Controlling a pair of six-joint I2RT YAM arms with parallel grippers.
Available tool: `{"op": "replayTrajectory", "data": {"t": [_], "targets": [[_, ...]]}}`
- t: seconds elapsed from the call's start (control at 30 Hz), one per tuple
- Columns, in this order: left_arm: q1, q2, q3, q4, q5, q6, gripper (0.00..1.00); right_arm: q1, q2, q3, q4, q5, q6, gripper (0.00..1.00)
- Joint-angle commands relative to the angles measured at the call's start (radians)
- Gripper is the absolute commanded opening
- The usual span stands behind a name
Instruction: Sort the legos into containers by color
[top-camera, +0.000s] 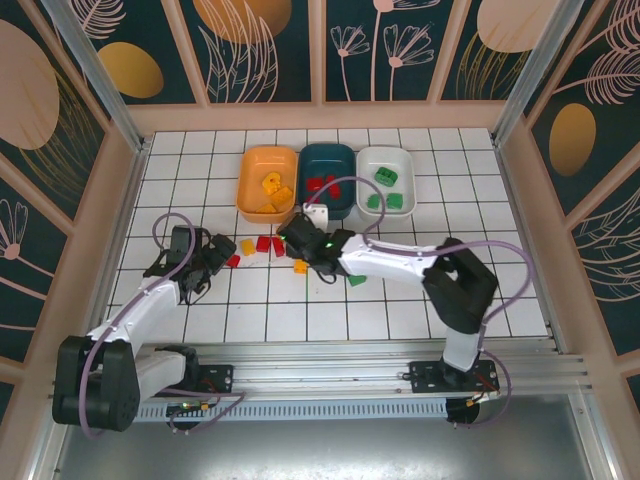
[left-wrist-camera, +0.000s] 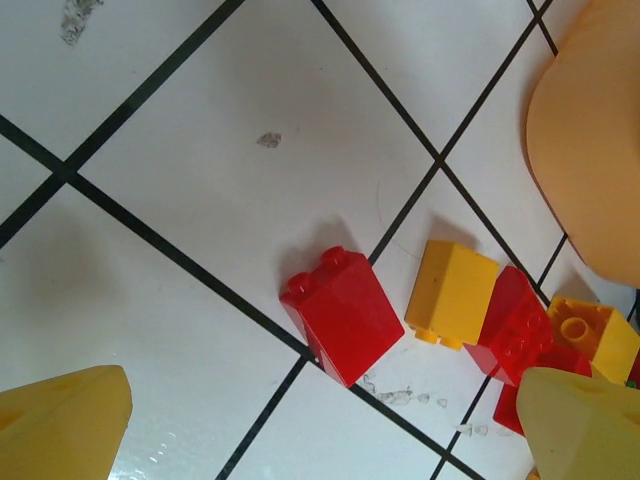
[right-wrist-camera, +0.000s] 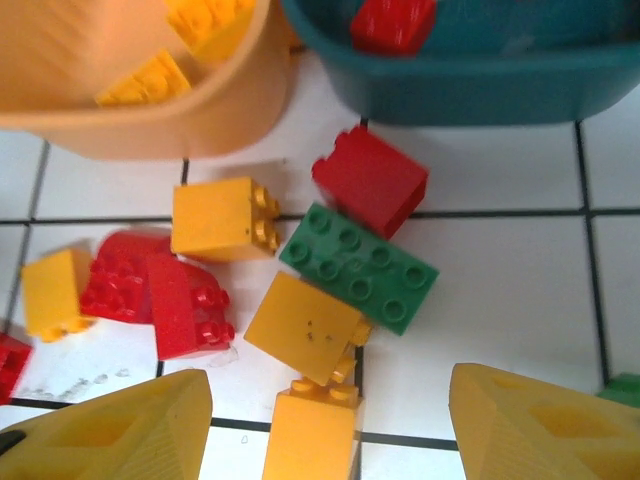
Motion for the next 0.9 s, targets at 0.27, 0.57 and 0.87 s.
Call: {"op": "replayTrajectory", "data": {"t": [0.27, 0.57, 0.87], "targets": [[0.005, -0.239, -0.007, -0.005, -0.074, 0.041, 0.99, 0.043, 0.158, 0.08, -0.075, 0.009, 0.072, 0.62], [0.005, -0.245, -0.031, 0.01, -0.058, 0.054, 0.99, 0.034, 0.233, 0.123, -0.081, 0.016, 0.05, 0.42], [0.006, -0.236, -0.041, 0.052, -0.045, 0.065, 0.99, 0.081, 0.106, 0.073, -0.081, 0.11, 0.038, 0.24]]}}
